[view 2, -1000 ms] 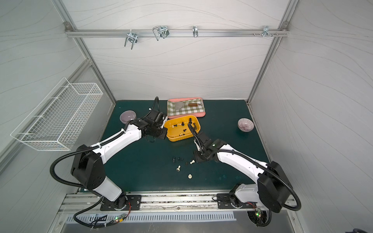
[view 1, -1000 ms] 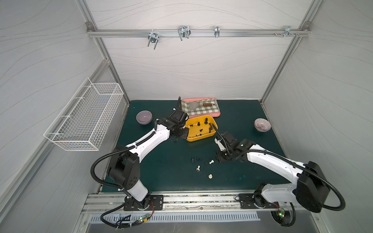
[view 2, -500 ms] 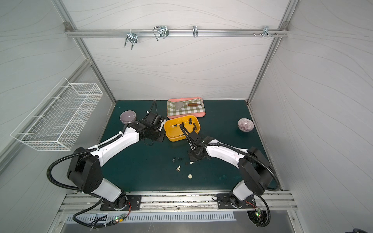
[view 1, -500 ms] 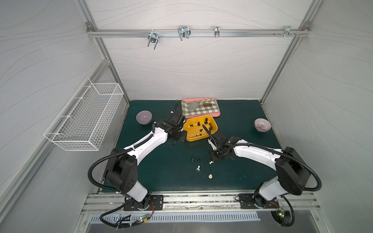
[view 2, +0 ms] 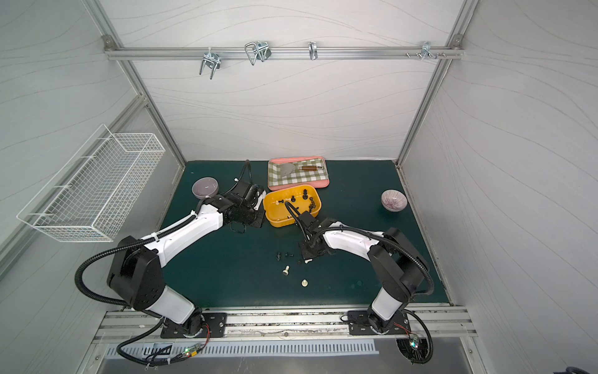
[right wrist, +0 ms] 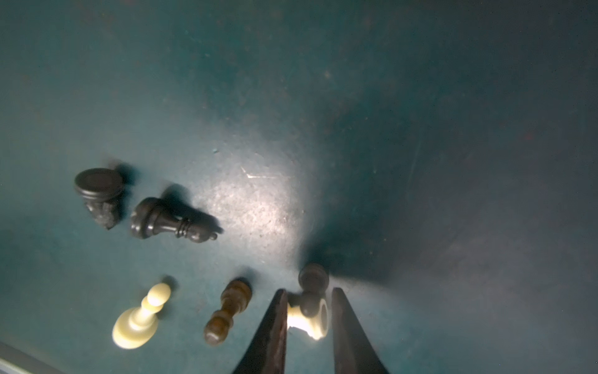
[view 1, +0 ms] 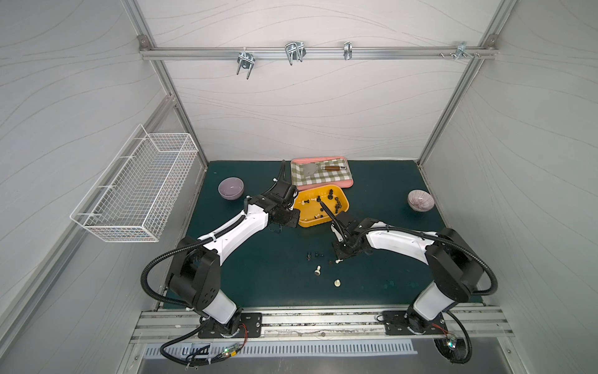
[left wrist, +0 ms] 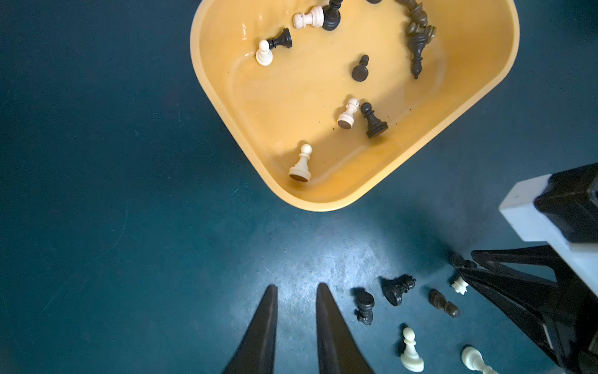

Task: Put the chess pieces into the storage box
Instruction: Pick up the chess piece at the center of the board.

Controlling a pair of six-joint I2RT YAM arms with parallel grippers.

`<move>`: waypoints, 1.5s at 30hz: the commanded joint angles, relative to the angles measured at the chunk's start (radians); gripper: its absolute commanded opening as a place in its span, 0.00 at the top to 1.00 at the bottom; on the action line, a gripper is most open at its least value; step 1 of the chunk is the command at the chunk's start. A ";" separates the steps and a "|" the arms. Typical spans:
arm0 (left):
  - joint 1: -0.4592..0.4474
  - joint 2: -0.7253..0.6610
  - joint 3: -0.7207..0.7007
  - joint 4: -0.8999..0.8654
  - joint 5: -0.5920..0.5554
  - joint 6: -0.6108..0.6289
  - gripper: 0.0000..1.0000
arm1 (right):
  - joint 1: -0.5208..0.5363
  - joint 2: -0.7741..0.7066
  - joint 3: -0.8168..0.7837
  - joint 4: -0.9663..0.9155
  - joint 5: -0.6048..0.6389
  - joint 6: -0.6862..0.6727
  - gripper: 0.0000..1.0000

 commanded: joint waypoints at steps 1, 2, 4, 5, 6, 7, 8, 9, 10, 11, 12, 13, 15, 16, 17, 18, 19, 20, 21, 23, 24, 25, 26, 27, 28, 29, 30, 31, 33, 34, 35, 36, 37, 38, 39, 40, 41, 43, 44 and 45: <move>0.006 -0.008 0.004 0.039 0.015 -0.005 0.77 | 0.008 0.021 0.021 -0.001 0.019 0.011 0.74; 0.008 -0.006 0.005 0.039 0.016 -0.005 0.77 | 0.007 0.023 0.022 -0.001 0.023 0.012 0.75; 0.009 -0.004 0.007 0.039 0.017 -0.004 0.77 | 0.008 0.028 0.024 0.000 0.024 0.014 0.76; 0.010 -0.004 0.008 0.040 0.019 -0.002 0.77 | 0.007 0.032 0.026 -0.001 0.023 0.014 0.77; 0.010 -0.003 0.008 0.041 0.021 -0.003 0.77 | 0.007 0.035 0.028 -0.001 0.024 0.014 0.78; 0.010 -0.002 0.009 0.041 0.020 -0.002 0.77 | 0.007 0.037 0.029 -0.001 0.023 0.014 0.79; 0.011 -0.001 0.011 0.041 0.021 -0.002 0.77 | 0.007 0.038 0.031 -0.003 0.025 0.015 0.80; 0.012 0.000 0.010 0.041 0.020 -0.002 0.77 | 0.008 0.037 0.030 -0.003 0.026 0.017 0.81; 0.014 0.001 0.010 0.040 0.022 -0.002 0.77 | 0.007 0.037 0.029 -0.003 0.026 0.018 0.82; 0.015 0.002 0.011 0.040 0.022 -0.001 0.77 | 0.007 0.034 0.029 -0.005 0.027 0.018 0.83; 0.015 0.001 0.010 0.041 0.023 0.000 0.77 | 0.008 0.032 0.029 -0.004 0.027 0.019 0.83; 0.018 0.002 0.011 0.040 0.024 0.000 0.77 | 0.007 0.031 0.031 -0.006 0.026 0.019 0.85; 0.018 0.005 0.012 0.042 0.028 0.000 0.77 | 0.007 0.027 0.034 -0.009 0.028 0.020 0.87; 0.018 0.005 0.012 0.041 0.030 0.000 0.77 | 0.008 0.023 0.037 -0.012 0.027 0.019 0.88; 0.019 0.004 0.012 0.040 0.030 0.000 0.77 | 0.008 0.020 0.040 -0.013 0.026 0.019 0.89; 0.019 0.005 0.012 0.041 0.030 0.000 0.77 | 0.007 0.015 0.043 -0.014 0.025 0.019 0.90; 0.020 0.005 0.012 0.043 0.031 0.000 0.77 | 0.008 0.011 0.046 -0.015 0.027 0.018 0.90; 0.019 0.004 0.012 0.043 0.030 0.000 0.77 | 0.007 0.007 0.049 -0.017 0.027 0.018 0.90; 0.020 0.003 0.011 0.043 0.031 0.000 0.77 | 0.007 0.002 0.052 -0.018 0.027 0.019 0.91; 0.020 0.001 0.006 0.043 0.033 -0.002 0.77 | 0.008 -0.006 0.058 -0.022 0.023 0.018 0.91; 0.021 -0.001 0.004 0.044 0.033 -0.002 0.77 | 0.007 -0.008 0.060 -0.023 0.022 0.019 0.91; 0.021 -0.003 0.001 0.044 0.033 -0.002 0.77 | 0.007 -0.013 0.063 -0.023 0.018 0.019 0.91; 0.021 -0.006 -0.001 0.044 0.033 -0.002 0.77 | 0.005 -0.019 0.067 -0.024 0.014 0.019 0.91; 0.021 -0.008 -0.001 0.043 0.032 -0.002 0.77 | 0.004 -0.024 0.070 -0.025 0.009 0.016 0.91; 0.022 -0.010 -0.004 0.044 0.033 -0.002 0.77 | 0.001 -0.028 0.079 -0.027 0.007 0.010 0.91; 0.022 -0.013 -0.005 0.044 0.033 -0.002 0.77 | -0.006 -0.034 0.091 -0.030 0.002 0.003 0.91; 0.024 -0.016 -0.006 0.044 0.032 -0.002 0.77 | -0.015 -0.036 0.104 -0.033 -0.007 -0.008 0.91; 0.024 -0.019 -0.007 0.044 0.033 -0.002 0.77 | -0.026 -0.037 0.118 -0.036 -0.014 -0.018 0.91; 0.024 -0.025 -0.010 0.043 0.033 -0.003 0.77 | -0.053 -0.038 0.159 -0.051 -0.026 -0.044 0.91; 0.024 -0.029 -0.013 0.043 0.034 -0.004 0.77 | -0.067 -0.037 0.177 -0.055 -0.030 -0.055 0.91; 0.025 -0.032 -0.017 0.043 0.034 -0.003 0.77 | -0.080 -0.036 0.202 -0.060 -0.034 -0.069 0.91; 0.025 -0.038 -0.020 0.043 0.034 -0.005 0.77 | -0.094 -0.032 0.226 -0.067 -0.038 -0.081 0.91; 0.025 -0.043 -0.024 0.043 0.034 -0.005 0.77 | -0.105 -0.030 0.248 -0.071 -0.041 -0.092 0.91; 0.026 -0.047 -0.028 0.042 0.034 -0.007 0.77 | -0.119 -0.024 0.269 -0.074 -0.045 -0.104 0.91; 0.026 -0.053 -0.033 0.043 0.035 -0.008 0.77 | -0.128 -0.018 0.295 -0.079 -0.046 -0.117 0.91; 0.026 -0.057 -0.038 0.043 0.034 -0.009 0.77 | -0.140 -0.011 0.316 -0.079 -0.050 -0.127 0.91; 0.026 -0.063 -0.043 0.043 0.035 -0.012 0.77 | -0.151 0.000 0.339 -0.079 -0.054 -0.138 0.91; 0.026 -0.072 -0.052 0.045 0.037 -0.015 0.77 | -0.178 0.027 0.385 -0.083 -0.065 -0.154 0.91; 0.026 -0.077 -0.057 0.044 0.038 -0.015 0.77 | -0.191 0.044 0.411 -0.083 -0.072 -0.161 0.91; 0.025 -0.084 -0.060 0.044 0.038 -0.017 0.77 | -0.203 0.061 0.434 -0.081 -0.081 -0.166 0.91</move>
